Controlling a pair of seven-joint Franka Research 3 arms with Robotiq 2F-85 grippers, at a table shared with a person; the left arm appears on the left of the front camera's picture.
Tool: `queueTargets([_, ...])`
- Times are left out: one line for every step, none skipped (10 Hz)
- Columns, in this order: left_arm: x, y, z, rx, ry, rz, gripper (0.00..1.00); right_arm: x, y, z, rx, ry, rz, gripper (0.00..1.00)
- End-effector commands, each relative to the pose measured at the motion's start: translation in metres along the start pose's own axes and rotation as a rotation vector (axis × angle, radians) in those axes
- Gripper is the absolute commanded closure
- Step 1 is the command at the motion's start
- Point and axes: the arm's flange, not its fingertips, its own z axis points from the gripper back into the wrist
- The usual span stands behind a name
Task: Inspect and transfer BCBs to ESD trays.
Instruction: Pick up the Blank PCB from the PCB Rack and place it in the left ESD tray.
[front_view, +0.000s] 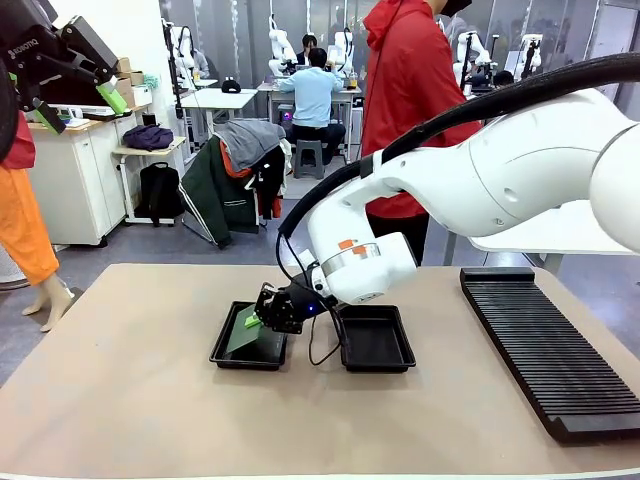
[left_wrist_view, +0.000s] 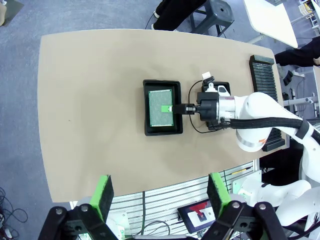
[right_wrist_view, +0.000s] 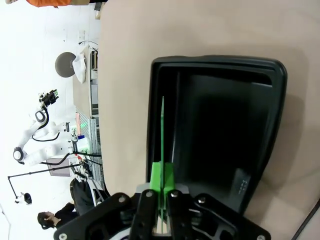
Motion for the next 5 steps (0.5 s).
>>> queueTargets([-0.0002,0.0003,-0.0010,0.000,0.002,0.001,0.00,-0.0008,-0.0026,-0.0095,0.000,-0.015,-0.046,0.97])
queueTargets([-0.0002,0.0003,-0.0010,0.000,0.002,0.001,0.00,-0.0007,-0.0034,-0.0118,-0.012,-0.013,-0.059,0.97])
queueTargets([-0.0002,0.0003,-0.0010,0.000,0.002,0.001,0.00,-0.0004,-0.0036,-0.0126,-0.011,-0.003,-0.056,0.97])
queueTargets([-0.0002,0.0003,-0.0010,0.000,0.002,0.001,0.00,-0.0012,-0.0067,-0.0057,-0.006,0.008,-0.026,0.97])
queueTargets([-0.0002,0.0003,-0.0010,0.000,0.002,0.001,0.00,-0.0012,-0.0067,-0.0057,-0.006,0.008,-0.026,0.97])
